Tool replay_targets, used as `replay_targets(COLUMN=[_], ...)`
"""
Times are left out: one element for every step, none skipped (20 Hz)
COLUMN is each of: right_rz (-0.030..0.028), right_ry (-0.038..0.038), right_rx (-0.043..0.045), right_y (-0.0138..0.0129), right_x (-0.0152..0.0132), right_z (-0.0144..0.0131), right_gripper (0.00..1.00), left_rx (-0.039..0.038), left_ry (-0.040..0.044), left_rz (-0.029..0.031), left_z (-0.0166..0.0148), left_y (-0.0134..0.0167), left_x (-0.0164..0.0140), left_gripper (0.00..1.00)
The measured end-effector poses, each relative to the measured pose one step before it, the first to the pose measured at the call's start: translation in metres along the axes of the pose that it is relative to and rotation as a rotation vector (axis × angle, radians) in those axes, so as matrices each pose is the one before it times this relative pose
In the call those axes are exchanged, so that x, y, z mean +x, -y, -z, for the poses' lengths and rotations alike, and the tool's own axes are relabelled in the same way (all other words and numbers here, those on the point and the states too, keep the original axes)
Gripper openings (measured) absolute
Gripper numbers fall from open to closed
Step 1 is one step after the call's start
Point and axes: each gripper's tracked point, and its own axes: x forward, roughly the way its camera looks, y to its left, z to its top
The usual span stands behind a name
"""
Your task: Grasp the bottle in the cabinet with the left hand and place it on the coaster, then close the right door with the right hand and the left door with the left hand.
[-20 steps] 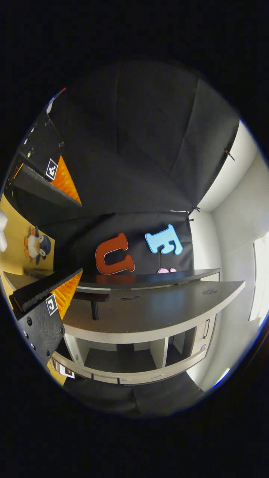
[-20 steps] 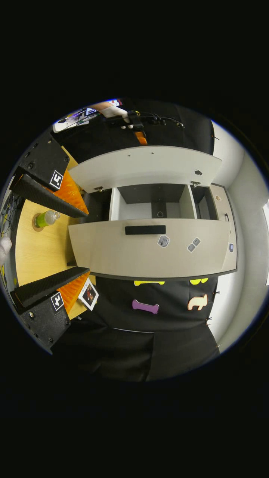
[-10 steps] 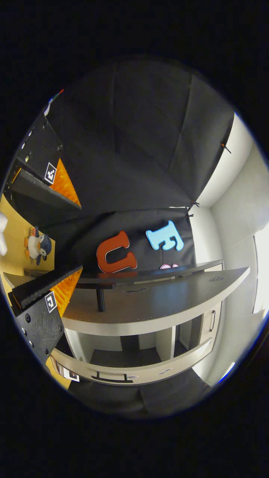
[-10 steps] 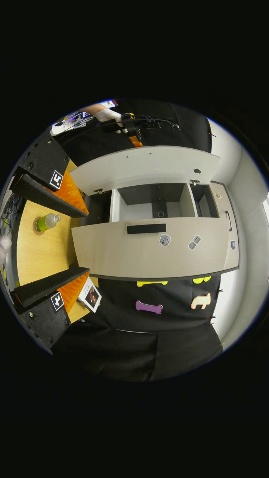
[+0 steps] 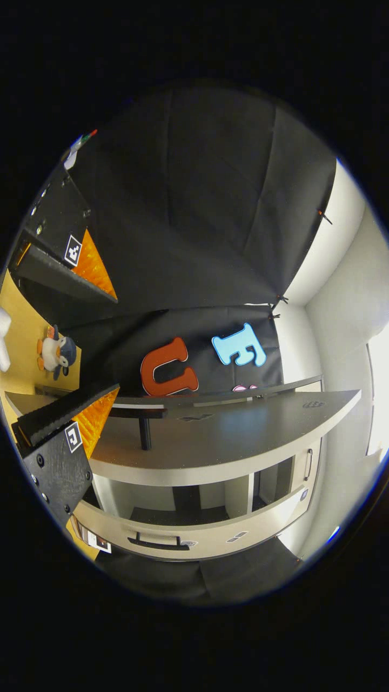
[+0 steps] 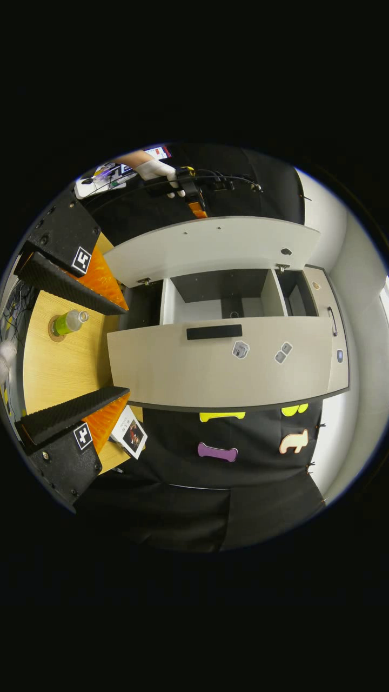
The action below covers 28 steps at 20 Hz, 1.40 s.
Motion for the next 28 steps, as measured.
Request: replay_targets(right_rz=[-0.00252, -0.00450, -0.00394, -0.00546, -0.00553, -0.00483, -0.00427, -0.00455, -0.00360, -0.00332, -0.00320, 0.00002, 0.00123, 0.00158, 0.00163, 0.00237, 0.00144, 0.00124, 0.00029, 0.00166, 0.00114, -0.00118, 0.00005, 0.00109, 0.00003, -0.00114, 0.00091, 0.00371], right_ry=[-0.00317, -0.00437, -0.00013, 0.00041, -0.00088, 0.00244, 0.00266, 0.00054, -0.00166, -0.00327, -0.00300, -0.00345, -0.00367, -0.00343, -0.00143, -0.00108, -0.00042, 0.00046, 0.00102, 0.00093, 0.00043, -0.00020, 0.00102, 0.00448, 0.00249, 0.00166, 0.00085, 0.00428], right_rx=[0.00097, -0.00205, -0.00111, -0.00200, -0.00409, -0.00399, -0.00465, -0.00452, -0.00443, -0.00371, -0.00373, -0.00443, -0.00424, -0.00337, -0.00154, -0.00046, 0.00104, 0.00175, 0.00100, 0.00030, 0.00073, 0.00118, 0.00141, 0.00200, 0.00094, -0.00015, -0.00118, -0.00413], right_y=[0.00349, 0.00483, 0.00332, 0.00360, 0.00331, 0.00391, 0.00446, 0.00347, 0.00400, 0.00423, 0.00366, 0.00433, 0.00456, 0.00426, 0.00415, 0.00386, 0.00204, 0.00195, 0.00232, 0.00184, 0.00025, -0.00068, -0.00051, -0.00178, -0.00162, -0.00280, -0.00276, -0.00351], right_x=[0.00174, 0.00079, -0.00007, 0.00048, -0.00033, 0.00027, -0.00004, -0.00030, -0.00014, -0.00022, 0.00005, 0.00022, -0.00136, -0.00057, -0.00083, -0.00014, -0.00170, -0.00052, 0.00060, 0.00043, 0.00055, 0.00110, 0.00131, 0.00205, 0.00165, 0.00174, 0.00163, 0.00193], right_z=[0.00010, 0.00118, -0.00139, -0.00225, -0.00138, -0.00329, -0.00208, -0.00185, -0.00072, -0.00064, -0.00021, -0.00089, 0.00064, 0.00005, 0.00037, -0.00040, -0.00006, -0.00043, 0.00024, -0.00026, -0.00049, -0.00056, -0.00013, -0.00073, -0.00052, -0.00136, -0.00048, -0.00170], right_gripper=[0.82, 0.82, 0.82, 0.82, 0.82, 0.82, 0.82, 0.82, 0.82, 0.82, 0.82, 0.82, 0.82, 0.82, 0.82, 0.82, 0.82, 0.82, 0.82, 0.82, 0.82, 0.82, 0.82, 0.82, 0.82, 0.82, 0.82, 0.82], left_rx=[0.00300, 0.00371, -0.00056, -0.00081, 0.00040, 0.00083, -0.00445, -0.01001, -0.00994, -0.00784, -0.00762, -0.00762, -0.00776, -0.01031, -0.01172, -0.01592, -0.01668, -0.01471, -0.00639, 0.00149, 0.00655, 0.00851, 0.01009, 0.00813, 0.00432, 0.00103, -0.00103, -0.00132], left_ry=[0.00070, -0.00191, -0.00336, -0.00201, -0.00142, -0.00151, -0.00348, -0.00421, -0.00237, -0.00183, -0.00151, -0.00982, -0.01008, -0.01131, -0.00607, -0.00723, -0.00240, -0.00387, -0.00850, 0.00015, 0.00183, 0.00341, -0.00132, -0.00390, -0.00062, -0.00303, -0.00733, -0.01003], left_rz=[0.00141, 0.00194, 0.00164, 0.00138, 0.00339, 0.00603, 0.00569, 0.00592, 0.00999, 0.01527, 0.01845, 0.02249, 0.02680, 0.03072, 0.01952, 0.00765, 0.00467, 0.00472, 0.00179, 0.00240, 0.00057, 0.00257, 0.00184, 0.00147, 0.00572, 0.00578, 0.00848, 0.00941], left_z=[-0.00007, -0.00026, 0.00043, -0.00088, -0.00057, 0.00069, -0.00066, -0.00055, 0.00067, -0.00047, 0.00030, 0.00292, 0.00316, 0.00365, 0.00275, 0.00150, 0.00007, 0.00031, 0.00104, -0.00028, -0.00097, -0.00135, -0.00007, -0.00045, 0.00000, -0.00027, 0.00176, 0.00379], left_y=[0.00512, 0.00632, 0.00679, 0.00491, 0.00733, 0.00687, 0.00705, 0.00726, 0.00909, 0.01114, 0.01267, 0.01539, 0.01561, 0.01592, 0.01361, 0.01058, 0.00763, 0.00664, 0.00490, 0.00316, 0.00128, 0.00080, 0.00083, -0.00148, 0.00027, -0.00029, 0.00249, 0.00254], left_x=[-0.00164, -0.00141, -0.00143, -0.00223, -0.00157, -0.00157, -0.00035, -0.00090, -0.00047, -0.00019, 0.00014, 0.00177, 0.00322, 0.00496, 0.00704, 0.00588, 0.00475, 0.00415, 0.00032, 0.00184, -0.00119, -0.00199, -0.00307, -0.00389, -0.00517, -0.00731, -0.00746, -0.00902], left_gripper=[0.88, 0.88, 0.88, 0.88, 0.88, 0.88, 0.92, 0.88, 0.88, 0.88, 0.88, 0.88, 0.89, 0.89, 0.90, 0.90, 0.97, 0.95, 0.95, 0.95, 0.98, 0.95, 0.95, 0.95, 0.95, 0.95, 0.95, 0.95])
